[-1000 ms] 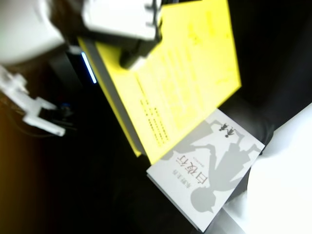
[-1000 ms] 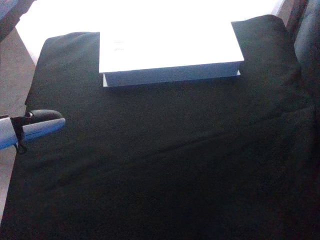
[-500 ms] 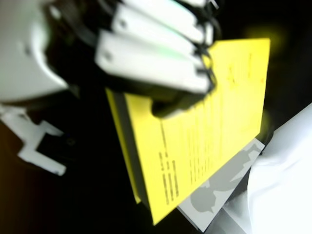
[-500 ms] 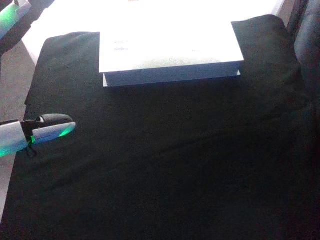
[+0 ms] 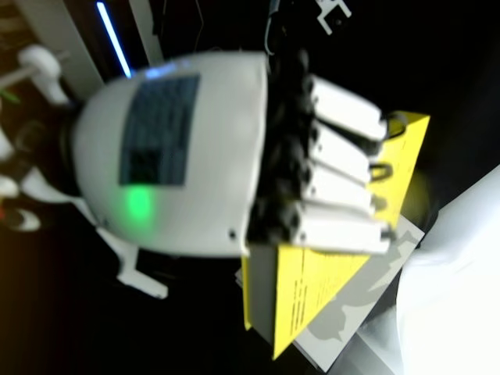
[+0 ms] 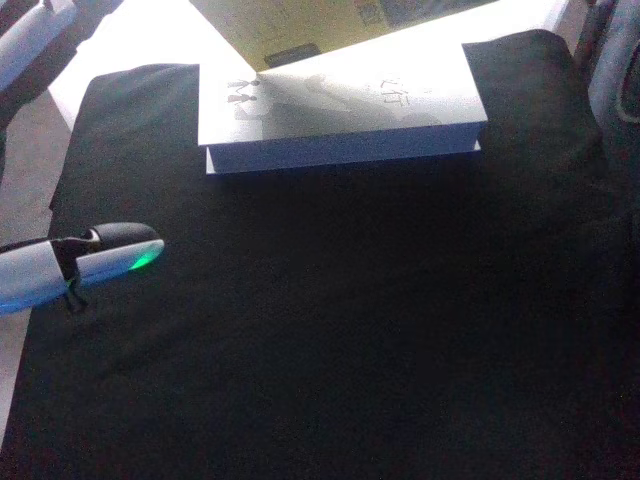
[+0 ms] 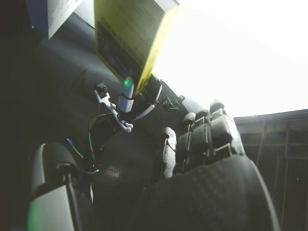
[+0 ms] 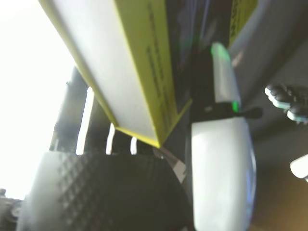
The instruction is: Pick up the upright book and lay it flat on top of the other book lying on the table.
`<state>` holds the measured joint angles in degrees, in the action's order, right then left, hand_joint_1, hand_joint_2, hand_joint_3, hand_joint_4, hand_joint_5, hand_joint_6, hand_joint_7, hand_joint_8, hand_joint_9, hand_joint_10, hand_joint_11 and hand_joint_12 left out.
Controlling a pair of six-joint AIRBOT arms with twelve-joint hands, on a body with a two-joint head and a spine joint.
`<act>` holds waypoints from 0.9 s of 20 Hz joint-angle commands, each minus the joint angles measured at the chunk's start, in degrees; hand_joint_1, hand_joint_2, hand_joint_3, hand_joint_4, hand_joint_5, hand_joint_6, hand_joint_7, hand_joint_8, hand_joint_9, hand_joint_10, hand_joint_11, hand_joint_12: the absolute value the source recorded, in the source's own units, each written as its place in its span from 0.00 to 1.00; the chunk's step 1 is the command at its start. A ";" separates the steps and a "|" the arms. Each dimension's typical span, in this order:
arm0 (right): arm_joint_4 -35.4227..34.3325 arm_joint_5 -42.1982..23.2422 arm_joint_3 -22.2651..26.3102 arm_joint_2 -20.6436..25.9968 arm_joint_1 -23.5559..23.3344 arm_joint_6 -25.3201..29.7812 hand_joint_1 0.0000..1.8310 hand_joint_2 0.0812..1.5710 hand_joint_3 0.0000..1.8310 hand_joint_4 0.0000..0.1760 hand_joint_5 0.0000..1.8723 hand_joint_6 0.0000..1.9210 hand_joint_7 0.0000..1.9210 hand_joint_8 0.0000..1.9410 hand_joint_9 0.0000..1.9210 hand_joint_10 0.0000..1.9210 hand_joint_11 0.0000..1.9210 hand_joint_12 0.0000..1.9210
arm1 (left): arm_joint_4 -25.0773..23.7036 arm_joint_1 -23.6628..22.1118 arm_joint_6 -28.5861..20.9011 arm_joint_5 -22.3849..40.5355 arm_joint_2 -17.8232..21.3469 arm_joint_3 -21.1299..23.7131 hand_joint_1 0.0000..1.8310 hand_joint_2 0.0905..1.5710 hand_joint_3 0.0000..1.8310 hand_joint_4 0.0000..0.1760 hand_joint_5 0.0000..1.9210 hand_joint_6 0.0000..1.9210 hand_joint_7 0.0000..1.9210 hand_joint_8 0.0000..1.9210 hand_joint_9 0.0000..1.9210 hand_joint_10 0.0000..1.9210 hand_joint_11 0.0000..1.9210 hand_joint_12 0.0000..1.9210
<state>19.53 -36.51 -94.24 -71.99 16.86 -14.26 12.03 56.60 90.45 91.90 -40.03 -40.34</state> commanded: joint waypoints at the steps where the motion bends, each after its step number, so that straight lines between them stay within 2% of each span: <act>1: -1.73 -4.74 -0.22 -0.09 0.04 0.15 0.75 0.73 0.00 0.00 0.38 0.59 0.52 0.49 0.44 0.76 0.29 0.94 | -0.69 -0.84 0.18 7.05 0.00 -0.40 0.34 0.53 0.01 0.99 0.00 0.00 0.00 0.00 0.00 0.00 0.00 0.00; 2: -2.30 -3.89 -0.51 -0.18 1.28 0.15 0.75 0.72 0.00 0.00 0.38 0.59 0.53 0.47 0.45 0.75 0.31 0.93 | -0.76 -0.88 0.18 7.07 -0.01 -0.38 0.30 0.53 0.00 0.95 0.00 0.00 0.00 0.00 0.00 0.00 0.00 0.00; 3: -3.37 -3.58 -0.85 -0.35 2.68 0.15 0.75 0.72 0.00 0.00 0.38 0.60 0.53 0.46 0.46 0.73 0.31 0.92 | -0.77 -0.88 0.18 7.06 -0.01 -0.37 0.30 0.52 0.00 0.99 0.00 0.00 0.00 0.00 0.00 0.00 0.00 0.00; 4: -3.74 -3.25 -0.94 -0.51 3.68 0.15 0.75 0.70 0.00 0.00 0.41 0.56 0.57 0.41 0.49 0.70 0.34 0.89 | -0.77 -0.88 0.18 7.08 -0.01 -0.36 0.31 0.52 0.00 1.00 0.00 0.00 0.00 0.00 0.00 0.00 0.00 0.00; 5: -3.73 -2.80 -0.99 -0.70 4.31 0.15 0.75 0.71 0.00 0.00 0.40 0.54 0.53 0.50 0.48 0.74 0.37 0.90 | -0.76 -0.88 0.18 7.10 -0.01 -0.37 0.32 0.52 0.00 1.00 0.00 0.00 0.00 0.00 0.00 0.00 0.00 0.00; 6: -3.73 -2.27 -1.07 -0.95 5.13 0.15 0.68 0.77 0.01 0.00 0.35 0.63 0.46 0.72 0.48 0.84 0.40 0.96 | -0.74 -0.88 0.18 7.10 -0.01 -0.38 0.32 0.52 0.00 1.00 0.00 0.00 0.00 0.00 0.00 0.00 0.00 0.00; 7: -3.73 -1.79 -1.14 -1.18 6.05 0.16 0.65 0.79 0.01 0.00 0.36 0.72 0.40 0.75 0.49 0.94 0.44 0.99 | -0.74 -0.88 0.18 7.10 -0.02 -0.38 0.32 0.52 0.00 1.00 0.00 0.00 0.00 0.00 0.00 0.00 0.00 0.00; 8: -3.73 -1.05 -1.17 -1.43 7.35 0.16 0.60 0.78 0.01 0.00 0.38 0.72 0.53 0.88 0.56 0.99 0.49 1.00 | -0.69 -0.88 0.18 7.12 -0.02 -0.35 0.32 0.53 0.00 1.00 0.00 0.00 0.00 0.00 0.00 0.00 0.00 0.00; 9: -3.73 -0.69 -1.15 -1.57 8.21 0.17 0.60 0.78 0.00 0.00 0.39 0.71 0.53 0.91 0.56 1.00 0.46 1.00 | -0.64 -0.88 0.18 7.11 -0.02 -0.35 0.32 0.53 0.00 1.00 0.00 0.00 0.00 0.00 0.00 0.00 0.00 0.00; 10: -3.72 0.03 -1.17 -1.71 8.91 0.17 0.65 0.77 0.00 0.00 0.40 0.69 0.43 0.76 0.54 0.98 0.45 1.00 | -0.59 -0.88 -0.65 7.10 -0.02 -0.35 0.32 0.53 0.01 1.00 0.00 0.00 0.00 0.00 0.00 0.00 0.00 0.00; 11: -3.69 0.70 -1.26 -1.83 9.34 0.17 0.66 0.77 0.00 0.00 0.38 0.61 0.44 0.77 0.51 0.94 0.41 1.00 | -0.59 -0.88 -0.65 7.11 -0.02 -0.34 0.32 0.54 0.01 1.00 0.00 0.00 0.00 0.00 0.00 0.00 0.00 0.00; 12: -3.52 1.28 -1.29 -1.90 9.65 0.17 0.67 0.76 0.00 0.00 0.37 0.63 0.47 0.70 0.48 0.87 0.38 1.00 | -0.58 -0.88 -0.66 7.11 -0.02 -0.34 0.32 0.53 0.00 1.00 0.00 0.00 0.00 0.00 0.00 0.00 0.00 0.00; 13: -3.15 2.16 -1.29 -2.10 10.38 0.17 0.67 0.76 0.00 0.00 0.38 0.61 0.47 0.70 0.46 0.88 0.37 1.00 | -0.48 -0.88 -0.66 7.11 -0.02 -0.34 0.32 0.54 0.01 1.00 0.00 0.00 0.00 0.00 0.00 0.00 0.00 0.00; 14: -3.14 3.06 -1.29 -2.64 11.67 0.17 0.65 0.78 0.00 0.00 0.33 0.71 0.45 0.70 0.40 0.88 0.32 1.00 | -0.40 -0.88 -0.67 7.10 -0.02 -0.32 0.32 0.54 0.01 1.00 0.00 0.00 0.00 0.00 0.00 0.00 0.00 0.00; 15: -3.14 3.10 -1.29 -2.68 11.77 0.17 0.64 0.79 0.00 0.00 0.31 0.74 0.44 0.69 0.39 0.85 0.30 1.00 | -0.40 -0.88 -0.67 7.10 -0.02 -0.32 0.31 0.55 0.01 1.00 0.00 0.00 0.00 0.00 0.00 0.00 0.00 0.00; 16: -3.17 3.53 -1.34 -2.95 12.51 0.17 0.63 0.78 0.00 0.00 0.34 0.75 0.44 0.66 0.38 0.76 0.27 0.96 | -0.39 -0.88 -0.67 7.12 -0.02 -0.31 0.31 0.55 0.01 1.00 0.00 0.00 0.00 0.00 0.00 0.00 0.00 0.00; 17: -3.17 3.56 -1.30 -3.05 12.99 0.18 0.61 0.76 0.00 0.00 0.41 0.67 0.37 0.45 0.32 0.71 0.23 0.94 | -0.36 -0.88 -0.67 7.12 -0.01 -0.30 0.31 0.55 0.01 1.00 0.00 0.00 0.00 0.00 0.00 0.00 0.00 0.00; 18: -3.17 3.56 -1.28 -3.15 13.41 0.18 0.51 0.78 0.00 0.00 0.22 0.44 0.29 0.26 0.21 0.62 0.09 0.93 | -0.30 -0.88 -0.68 7.12 -0.02 -0.30 0.30 0.55 0.01 1.00 0.00 0.00 0.00 0.00 0.00 0.00 0.00 0.00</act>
<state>15.07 -36.58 -95.35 -74.54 29.56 -13.67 12.23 56.29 89.95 91.94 -40.03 -40.58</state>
